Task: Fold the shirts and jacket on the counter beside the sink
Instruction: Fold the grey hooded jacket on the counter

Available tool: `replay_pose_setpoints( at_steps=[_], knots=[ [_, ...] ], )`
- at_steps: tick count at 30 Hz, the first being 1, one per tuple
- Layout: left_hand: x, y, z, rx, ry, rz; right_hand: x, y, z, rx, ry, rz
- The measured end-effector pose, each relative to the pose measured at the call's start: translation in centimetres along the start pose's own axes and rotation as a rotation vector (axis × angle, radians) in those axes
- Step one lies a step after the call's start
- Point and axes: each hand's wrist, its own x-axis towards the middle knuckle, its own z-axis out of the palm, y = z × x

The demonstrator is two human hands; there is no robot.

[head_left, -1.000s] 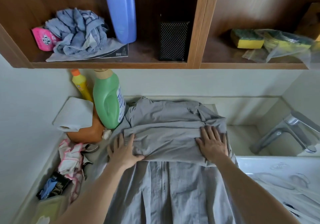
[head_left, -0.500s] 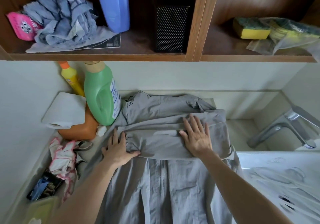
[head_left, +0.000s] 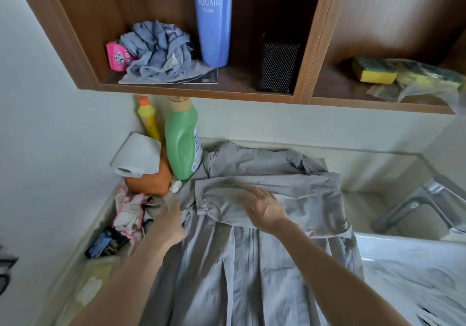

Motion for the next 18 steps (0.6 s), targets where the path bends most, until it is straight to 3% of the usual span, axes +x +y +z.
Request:
replay_pose_setpoints(
  at_steps=[3,7,9,13,14,16,18],
  knots=[
    [-2.3,-1.3,-0.2,0.123,0.06,-0.077,-0.2,-2.5,0.7,0.003,-0.159,0.025],
    [-4.3,-1.3,-2.0,0.195,0.158,-0.018,-0.3,-6.4,-0.2,0.104,-0.096,-0.027],
    [-4.6,-0.6,-3.1,0.055,0.222,0.114,-0.3,-9.0,-1.0,0.307,-0.133,-0.036],
    [-4.8,2.4,-6.0,-0.342,0.246,0.185,-0.3,-14.2,-2.3,0.983,-0.477,0.055],
    [-4.8,3.1,-6.7,-0.418,0.277,0.201,-0.2,-15.2,-2.5,1.115,-0.495,0.072],
    [-5.0,3.7,-7.8,-0.505,0.297,0.259,0.0,-16.1,-2.8,1.314,-0.364,0.11],
    [-5.6,3.6,-8.8,-0.626,0.202,0.321,0.5,-16.0,-3.3,1.44,-0.179,0.175]
  ],
)
